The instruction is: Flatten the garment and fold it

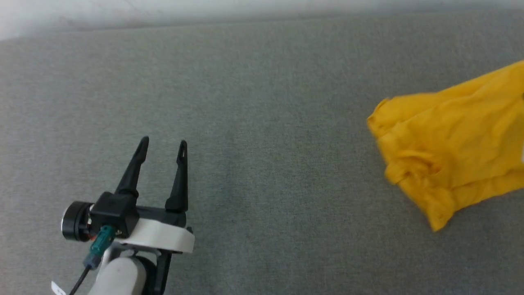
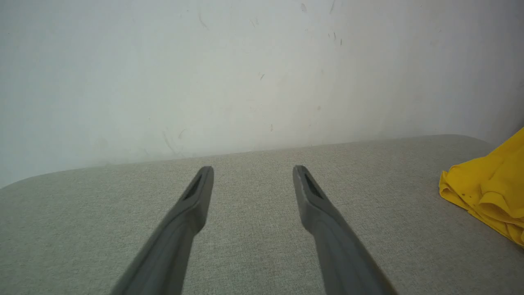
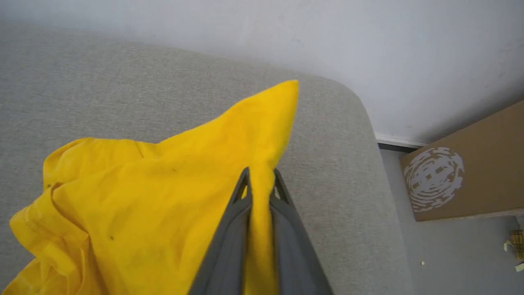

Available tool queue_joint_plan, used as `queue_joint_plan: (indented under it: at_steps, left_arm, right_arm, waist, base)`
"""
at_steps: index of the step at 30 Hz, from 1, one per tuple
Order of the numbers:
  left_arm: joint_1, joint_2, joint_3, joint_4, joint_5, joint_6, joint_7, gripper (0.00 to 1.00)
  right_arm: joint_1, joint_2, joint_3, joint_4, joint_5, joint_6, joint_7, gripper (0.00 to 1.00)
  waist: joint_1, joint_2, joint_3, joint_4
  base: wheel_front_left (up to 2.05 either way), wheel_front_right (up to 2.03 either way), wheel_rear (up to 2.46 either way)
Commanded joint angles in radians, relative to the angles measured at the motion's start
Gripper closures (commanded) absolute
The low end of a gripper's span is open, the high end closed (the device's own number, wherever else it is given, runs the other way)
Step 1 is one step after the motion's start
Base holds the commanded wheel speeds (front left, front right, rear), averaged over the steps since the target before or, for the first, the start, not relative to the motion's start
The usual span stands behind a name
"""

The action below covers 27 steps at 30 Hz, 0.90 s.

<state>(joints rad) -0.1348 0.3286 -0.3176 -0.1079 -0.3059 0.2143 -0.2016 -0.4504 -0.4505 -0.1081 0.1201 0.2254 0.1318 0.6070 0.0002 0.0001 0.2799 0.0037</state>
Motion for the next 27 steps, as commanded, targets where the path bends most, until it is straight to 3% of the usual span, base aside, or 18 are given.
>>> queue_joint_plan:
  at_steps: [1, 5, 12, 24, 25, 27]
  left_arm:
    - [-0.021, 0.004, 0.002, -0.006, 0.009, 0.009, 0.000, 0.00]
    - [-0.046, 0.004, 0.001, -0.022, 0.023, 0.017, -0.002, 0.00]
    - [-0.087, 0.014, -0.005, -0.050, 0.047, 0.023, 0.005, 0.00]
    - [-0.123, 0.032, -0.015, -0.131, 0.039, 0.000, 0.026, 0.00]
    - [-0.122, 0.032, -0.016, -0.137, 0.035, -0.002, 0.029, 0.00]
    - [-0.121, 0.036, -0.020, -0.148, 0.028, -0.010, 0.034, 0.00]
  right_arm:
    - [-0.025, -0.028, -0.009, 0.001, -0.013, -0.001, 0.000, 1.00]
    - [-0.064, -0.111, -0.025, 0.030, -0.040, -0.001, -0.004, 1.00]
    - [-0.100, -0.193, -0.063, 0.103, -0.092, -0.001, -0.032, 1.00]
    - [-0.147, -0.226, -0.083, 0.224, -0.175, -0.001, -0.143, 1.00]
    - [-0.151, -0.221, -0.087, 0.240, -0.181, -0.001, -0.149, 0.86]
    - [-0.158, -0.209, -0.092, 0.269, -0.192, -0.001, -0.160, 0.35]
  waist:
    - [-0.0002, -0.0001, 0.073, -0.043]
    - [-0.0002, -0.0001, 0.118, -0.053]
    - [-0.0002, -0.0001, 0.193, -0.061]
    - [-0.0002, -0.0001, 0.272, -0.070]
    - [-0.0002, -0.0001, 0.275, -0.070]
    - [-0.0002, -0.0001, 0.279, -0.071]
  base:
    - [0.00, 0.00, 0.00]
    - [0.00, 0.00, 0.00]
    - [0.00, 0.00, 0.00]
    - [0.00, 0.00, 0.00]
    - [0.00, 0.00, 0.00]
    - [0.00, 0.00, 0.00]
